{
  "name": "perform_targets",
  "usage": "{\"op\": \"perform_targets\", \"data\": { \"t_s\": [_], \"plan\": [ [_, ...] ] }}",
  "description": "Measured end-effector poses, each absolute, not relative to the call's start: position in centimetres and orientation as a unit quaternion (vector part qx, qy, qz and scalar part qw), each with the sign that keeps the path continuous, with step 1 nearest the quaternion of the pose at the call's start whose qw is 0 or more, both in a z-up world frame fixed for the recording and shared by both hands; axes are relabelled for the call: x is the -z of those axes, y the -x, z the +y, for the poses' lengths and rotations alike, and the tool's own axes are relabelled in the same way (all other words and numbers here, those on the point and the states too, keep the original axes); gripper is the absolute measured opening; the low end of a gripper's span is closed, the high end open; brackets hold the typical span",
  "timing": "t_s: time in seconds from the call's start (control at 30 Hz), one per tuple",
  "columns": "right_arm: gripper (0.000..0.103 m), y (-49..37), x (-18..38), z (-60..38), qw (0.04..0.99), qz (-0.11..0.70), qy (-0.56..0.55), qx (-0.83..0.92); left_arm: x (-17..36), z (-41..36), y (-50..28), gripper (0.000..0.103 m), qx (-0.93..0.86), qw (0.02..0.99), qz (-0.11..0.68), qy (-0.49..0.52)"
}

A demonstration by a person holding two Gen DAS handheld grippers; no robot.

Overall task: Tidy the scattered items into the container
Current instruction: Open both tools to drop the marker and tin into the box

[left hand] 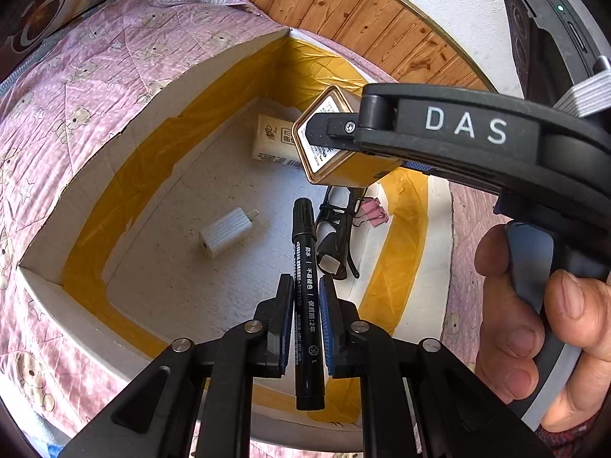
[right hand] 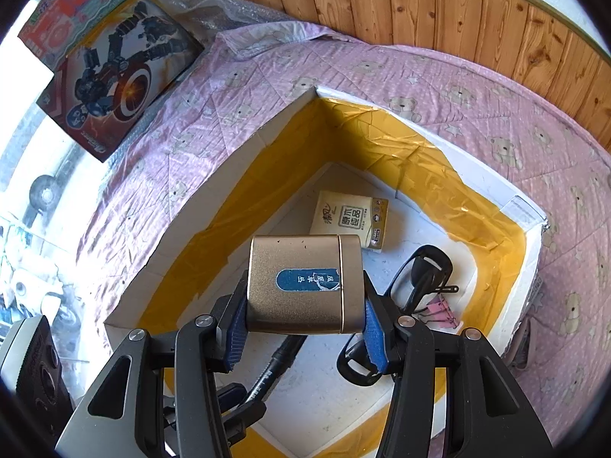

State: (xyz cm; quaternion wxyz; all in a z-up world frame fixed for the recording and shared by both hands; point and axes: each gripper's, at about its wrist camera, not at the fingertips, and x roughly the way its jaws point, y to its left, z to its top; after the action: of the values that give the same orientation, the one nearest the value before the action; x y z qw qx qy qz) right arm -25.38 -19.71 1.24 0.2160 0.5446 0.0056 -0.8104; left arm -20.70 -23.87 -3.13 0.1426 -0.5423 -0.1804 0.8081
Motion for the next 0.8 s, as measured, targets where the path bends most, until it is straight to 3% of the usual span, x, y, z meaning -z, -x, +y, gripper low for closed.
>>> {"op": "perform_targets", "data": {
  "t_s": [0.2,0.8],
  "plan": [
    [0.054,25.2,-1.2,-19.2,0.208,0.001,-0.542,0.814,3.0,-23.8,21.0,0.029,-0.804,0.155,-0.181,0.545],
    [0.054,21.6,-2.5,-19.1,0.21,0.024,-0.528,0.822,1.6,-24.4,19.3,0.034,-0.823,0.131,-0.157,0.53]
  ]
}}
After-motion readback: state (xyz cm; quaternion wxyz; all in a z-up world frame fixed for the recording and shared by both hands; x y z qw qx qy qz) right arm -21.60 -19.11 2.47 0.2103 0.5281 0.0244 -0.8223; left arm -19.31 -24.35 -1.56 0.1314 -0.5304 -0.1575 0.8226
